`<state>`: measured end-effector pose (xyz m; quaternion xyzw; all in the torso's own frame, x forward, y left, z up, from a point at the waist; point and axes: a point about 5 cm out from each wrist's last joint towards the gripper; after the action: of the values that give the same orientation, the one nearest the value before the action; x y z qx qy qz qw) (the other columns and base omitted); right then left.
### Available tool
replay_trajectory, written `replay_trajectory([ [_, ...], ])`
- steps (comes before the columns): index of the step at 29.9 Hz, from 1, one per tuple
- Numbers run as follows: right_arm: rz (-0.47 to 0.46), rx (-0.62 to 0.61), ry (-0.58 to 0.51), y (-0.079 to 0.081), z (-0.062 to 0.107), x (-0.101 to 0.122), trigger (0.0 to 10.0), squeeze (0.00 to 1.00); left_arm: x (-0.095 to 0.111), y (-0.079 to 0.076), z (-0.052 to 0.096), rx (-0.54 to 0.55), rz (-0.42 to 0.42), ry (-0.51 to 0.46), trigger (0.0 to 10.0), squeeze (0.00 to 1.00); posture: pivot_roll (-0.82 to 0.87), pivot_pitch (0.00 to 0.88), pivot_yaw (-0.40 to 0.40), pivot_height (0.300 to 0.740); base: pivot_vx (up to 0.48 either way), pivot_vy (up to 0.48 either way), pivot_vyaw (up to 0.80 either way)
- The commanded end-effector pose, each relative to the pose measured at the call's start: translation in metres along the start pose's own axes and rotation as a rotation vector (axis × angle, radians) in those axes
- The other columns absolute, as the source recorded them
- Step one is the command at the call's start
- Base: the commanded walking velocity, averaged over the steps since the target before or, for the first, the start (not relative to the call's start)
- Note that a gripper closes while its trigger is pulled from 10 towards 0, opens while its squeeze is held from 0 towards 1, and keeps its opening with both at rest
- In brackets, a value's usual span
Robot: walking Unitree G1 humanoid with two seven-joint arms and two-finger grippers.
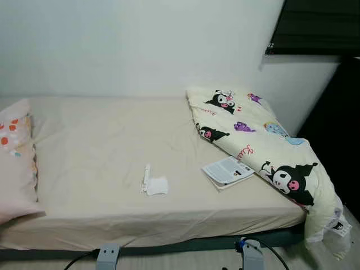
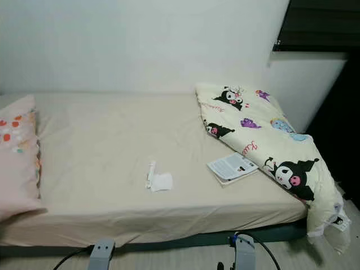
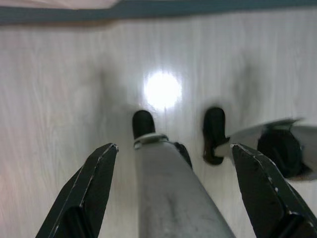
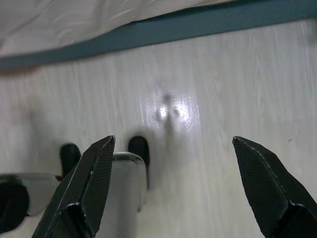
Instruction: Clean up the room
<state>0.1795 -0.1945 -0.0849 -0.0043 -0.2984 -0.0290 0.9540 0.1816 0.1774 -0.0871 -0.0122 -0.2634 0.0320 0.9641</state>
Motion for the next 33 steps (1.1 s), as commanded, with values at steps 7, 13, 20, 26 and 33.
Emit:
replay_trajectory([
  [7, -0.019, -0.023, -0.037, -0.006, 0.000, 0.007, 10.0, 0.00, -0.006, 0.000, 0.001, 0.001, 0.024, 0.007, 10.0, 0.00, 0.04, 0.011, -0.056, 0.740, 0.000, 0.000, 0.77],
  [13, -0.033, -0.034, -0.028, -0.011, 0.001, 0.004, 10.0, 0.00, 0.001, -0.001, 0.000, -0.009, 0.025, -0.028, 10.0, 0.00, 0.04, 0.011, -0.056, 0.740, 0.000, 0.000, 0.26],
  [20, -0.042, -0.044, -0.047, -0.023, 0.001, 0.018, 10.0, 0.00, 0.017, -0.008, -0.001, -0.075, 0.006, -0.087, 10.0, 0.00, 0.04, 0.005, -0.057, 0.740, 0.000, 0.000, 0.00],
  [26, -0.049, -0.055, -0.044, -0.023, 0.001, 0.018, 10.0, 0.00, 0.021, -0.012, -0.001, -0.095, -0.015, -0.100, 10.0, 0.00, 0.04, 0.000, -0.054, 0.740, 0.186, 0.000, 0.00],
  [33, -0.063, -0.068, -0.043, -0.023, 0.001, 0.016, 10.0, 0.00, 0.021, -0.014, -0.001, -0.108, -0.023, -0.099, 10.0, 0.00, 0.03, 0.000, -0.051, 0.740, 0.282, 0.000, 0.00],
])
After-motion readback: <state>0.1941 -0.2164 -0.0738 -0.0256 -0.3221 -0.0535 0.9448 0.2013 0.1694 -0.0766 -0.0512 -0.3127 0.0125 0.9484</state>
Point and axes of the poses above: a point about 5 cm out from each wrist's last joint towards the gripper, its own z axis pointing back from the gripper into the wrist, its own x axis along the axis of the wrist's last joint, y = z × x, and after that the axes turned 4 degrees about z, right-handed
